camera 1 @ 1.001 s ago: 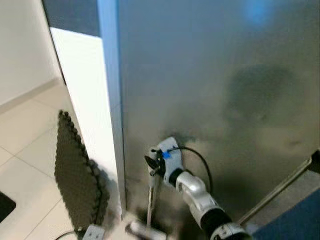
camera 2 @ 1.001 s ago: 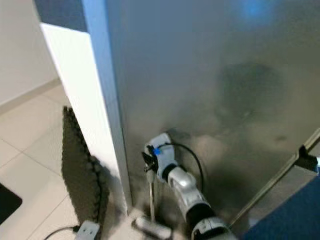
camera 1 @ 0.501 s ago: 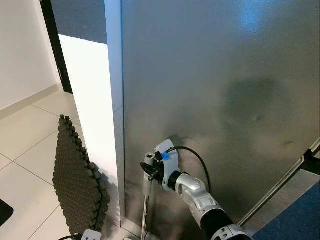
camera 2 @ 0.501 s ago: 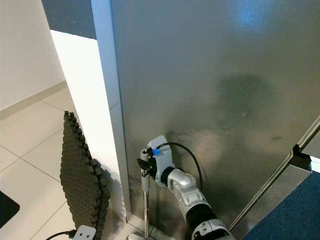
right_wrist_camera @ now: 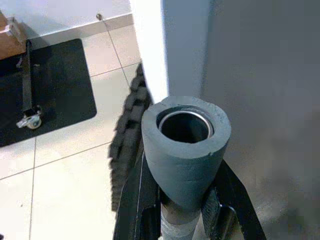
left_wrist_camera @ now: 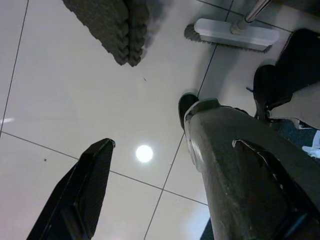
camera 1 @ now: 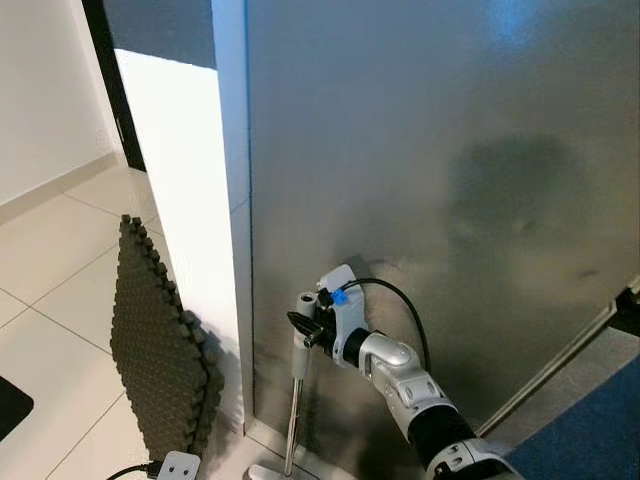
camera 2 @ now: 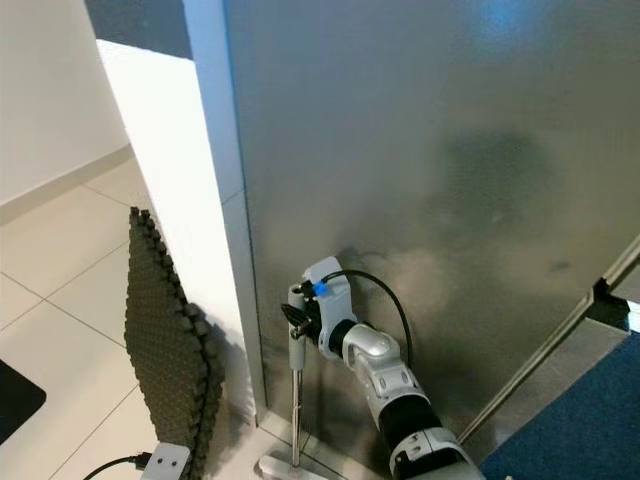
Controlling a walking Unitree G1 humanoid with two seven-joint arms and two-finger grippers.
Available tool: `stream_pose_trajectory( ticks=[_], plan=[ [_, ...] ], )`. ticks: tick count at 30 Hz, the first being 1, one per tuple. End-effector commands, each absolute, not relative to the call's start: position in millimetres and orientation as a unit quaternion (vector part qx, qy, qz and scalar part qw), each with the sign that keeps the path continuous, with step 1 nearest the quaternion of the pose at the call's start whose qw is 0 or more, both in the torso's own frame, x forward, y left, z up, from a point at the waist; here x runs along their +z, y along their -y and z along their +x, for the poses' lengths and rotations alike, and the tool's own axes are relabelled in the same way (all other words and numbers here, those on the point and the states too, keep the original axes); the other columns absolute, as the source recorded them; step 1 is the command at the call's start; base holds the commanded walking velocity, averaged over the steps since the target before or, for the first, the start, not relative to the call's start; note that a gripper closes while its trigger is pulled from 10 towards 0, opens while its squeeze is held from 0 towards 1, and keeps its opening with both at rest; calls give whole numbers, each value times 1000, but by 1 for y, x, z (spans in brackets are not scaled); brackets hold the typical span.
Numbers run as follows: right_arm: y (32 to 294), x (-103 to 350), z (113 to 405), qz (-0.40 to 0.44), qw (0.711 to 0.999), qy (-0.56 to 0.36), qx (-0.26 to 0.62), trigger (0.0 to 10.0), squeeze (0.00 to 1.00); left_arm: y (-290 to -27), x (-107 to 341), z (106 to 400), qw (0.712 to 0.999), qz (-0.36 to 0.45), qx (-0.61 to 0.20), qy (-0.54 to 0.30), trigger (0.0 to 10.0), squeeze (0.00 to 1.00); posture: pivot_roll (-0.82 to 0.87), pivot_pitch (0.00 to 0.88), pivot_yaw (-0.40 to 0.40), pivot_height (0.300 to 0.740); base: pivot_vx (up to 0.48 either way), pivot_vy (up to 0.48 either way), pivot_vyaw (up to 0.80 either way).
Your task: Sweep floor
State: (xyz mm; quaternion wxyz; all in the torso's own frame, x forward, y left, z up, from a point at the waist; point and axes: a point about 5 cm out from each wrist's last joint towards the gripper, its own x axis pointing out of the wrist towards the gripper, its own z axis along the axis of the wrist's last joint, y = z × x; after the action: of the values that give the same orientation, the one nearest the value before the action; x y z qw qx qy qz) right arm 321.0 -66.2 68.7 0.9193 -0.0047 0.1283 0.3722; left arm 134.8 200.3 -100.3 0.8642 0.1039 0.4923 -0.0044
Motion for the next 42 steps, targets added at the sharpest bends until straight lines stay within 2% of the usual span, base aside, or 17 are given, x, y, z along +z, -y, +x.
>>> stream_pose_trajectory(
  ticks=[1, 8, 14, 22, 28, 32, 34, 36, 38, 42],
  plan=[
    [65, 68, 320, -11, 917, -137, 375, 10000, 0, -199, -105, 122, 852, 107, -11, -512, 10000, 0, 71, 0, -94, 740, -401, 0, 0],
    [63, 68, 318, -14, 916, -137, 377, 10000, 0, -198, -105, 122, 853, 105, -11, -511, 10000, 0, 69, 0, -94, 740, -366, 0, 0],
    [62, 67, 317, -16, 916, -139, 375, 10000, 0, -197, -105, 122, 854, 101, -9, -510, 10000, 0, 68, 0, -93, 740, 0, 0, 0],
    [53, 78, 321, 11, 933, -98, 347, 10000, 0, -194, -106, 120, 854, 101, -11, -510, 10000, 0, 63, 0, -108, 740, 0, 0, 0],
    [45, 95, 330, 5, 943, -49, 328, 10000, 0, -189, -109, 111, 852, 100, -14, -514, 10000, 0, 55, 41, -114, 740, 0, 0, 0],
    [43, 101, 334, -15, 949, -31, 312, 10000, 0, -189, -111, 103, 849, 100, -16, -519, 10000, 0, 51, 104, -119, 740, 0, 0, 0],
    [42, 109, 336, -23, 950, 7, 312, 10000, 0, -191, -112, 93, 847, 100, -15, -522, 10000, 0, 59, 163, -129, 740, 0, 0, 0],
    [42, 109, 336, -23, 950, 7, 312, 10000, 0, -191, -112, 93, 847, 100, -15, -522, 10000, 0, 59, 163, -129, 740, 0, 0, 0],
    [43, 111, 336, -26, 947, 20, 320, 10000, 0, -196, -113, 83, 845, 101, -7, -524, 10000, 0, 65, 211, -133, 740, 0, 0, 0],
    [42, 108, 336, -31, 946, 18, 321, 10000, 0, -201, -113, 74, 844, 102, 2, -526, 10000, 0, 73, 244, -134, 740, 0, 0, 0]
  ],
)
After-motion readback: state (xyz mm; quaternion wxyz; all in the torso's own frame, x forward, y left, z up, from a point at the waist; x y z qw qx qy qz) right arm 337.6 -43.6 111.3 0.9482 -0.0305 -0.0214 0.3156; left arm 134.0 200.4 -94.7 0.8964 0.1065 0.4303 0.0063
